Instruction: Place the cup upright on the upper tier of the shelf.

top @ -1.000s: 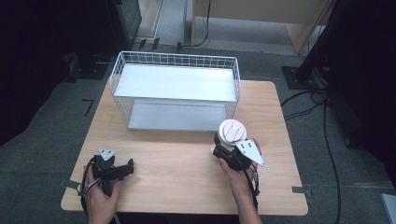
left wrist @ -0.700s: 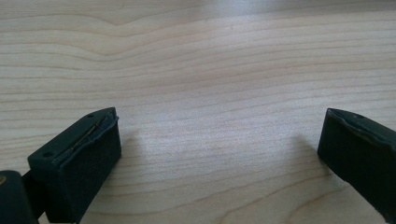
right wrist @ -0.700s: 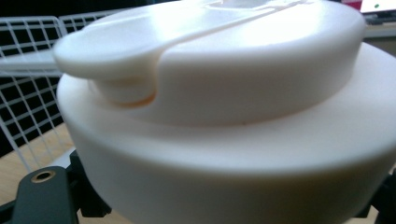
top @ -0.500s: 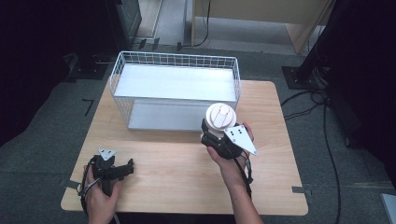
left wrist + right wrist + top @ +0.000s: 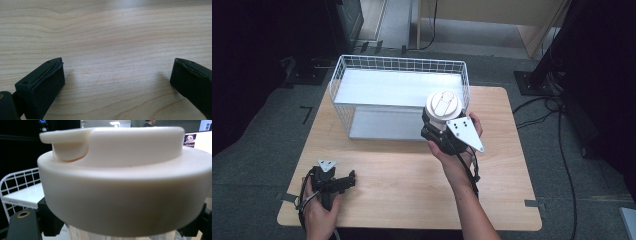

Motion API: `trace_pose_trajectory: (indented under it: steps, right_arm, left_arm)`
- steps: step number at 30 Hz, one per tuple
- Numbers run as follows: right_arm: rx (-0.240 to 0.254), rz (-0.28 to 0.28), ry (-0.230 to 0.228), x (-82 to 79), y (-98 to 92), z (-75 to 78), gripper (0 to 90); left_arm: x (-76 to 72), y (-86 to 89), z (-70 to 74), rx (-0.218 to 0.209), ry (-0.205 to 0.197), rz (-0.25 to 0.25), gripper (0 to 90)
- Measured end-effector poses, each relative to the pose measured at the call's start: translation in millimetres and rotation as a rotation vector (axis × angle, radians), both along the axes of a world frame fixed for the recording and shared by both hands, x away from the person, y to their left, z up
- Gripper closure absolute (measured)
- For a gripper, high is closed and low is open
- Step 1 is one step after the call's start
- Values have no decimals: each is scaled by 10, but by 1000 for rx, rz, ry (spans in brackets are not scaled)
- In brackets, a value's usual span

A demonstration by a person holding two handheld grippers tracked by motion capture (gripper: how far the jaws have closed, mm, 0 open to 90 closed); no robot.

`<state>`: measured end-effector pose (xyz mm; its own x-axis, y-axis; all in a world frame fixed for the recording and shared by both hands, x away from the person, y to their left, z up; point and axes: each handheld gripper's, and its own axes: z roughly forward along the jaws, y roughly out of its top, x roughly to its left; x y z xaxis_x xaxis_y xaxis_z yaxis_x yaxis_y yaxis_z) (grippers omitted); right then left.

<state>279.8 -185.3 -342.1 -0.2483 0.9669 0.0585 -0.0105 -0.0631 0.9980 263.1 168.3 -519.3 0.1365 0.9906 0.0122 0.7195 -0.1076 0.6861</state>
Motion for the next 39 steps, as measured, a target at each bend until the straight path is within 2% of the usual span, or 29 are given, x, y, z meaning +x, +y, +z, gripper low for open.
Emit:
trace_pose_trajectory:
  steps: [6, 19, 22, 27, 29, 32, 34, 39]
  right_arm:
    - [-4, -6, -29, 91, 30, 179, 151]
    - [-46, -37, -72, 341, 154, 508, 151]
    - [-40, -27, -69, 423, 178, 571, 151]
    - [-52, -58, -62, 586, 213, 633, 150]
    - [-39, -58, -55, 658, 209, 653, 151]
    - [8, -69, -31, 809, 186, 680, 150]
    - [13, -71, -24, 842, 191, 681, 151]
    - [-21, -74, -4, 989, 243, 652, 151]
  left_arm:
    - [0, 0, 0, 0, 1, 0, 0]
    - [0, 0, 0, 0, 0, 0, 0]
    - [0, 0, 0, 0, 0, 0, 0]
    - [0, -1, 0, -1, 1, 0, 0]
    - [0, 0, 0, 0, 0, 0, 0]
    - [0, 0, 1, 0, 1, 0, 0]
    - [0, 0, 1, -1, 1, 0, 0]
    - [-1, 0, 1, 0, 1, 0, 0]
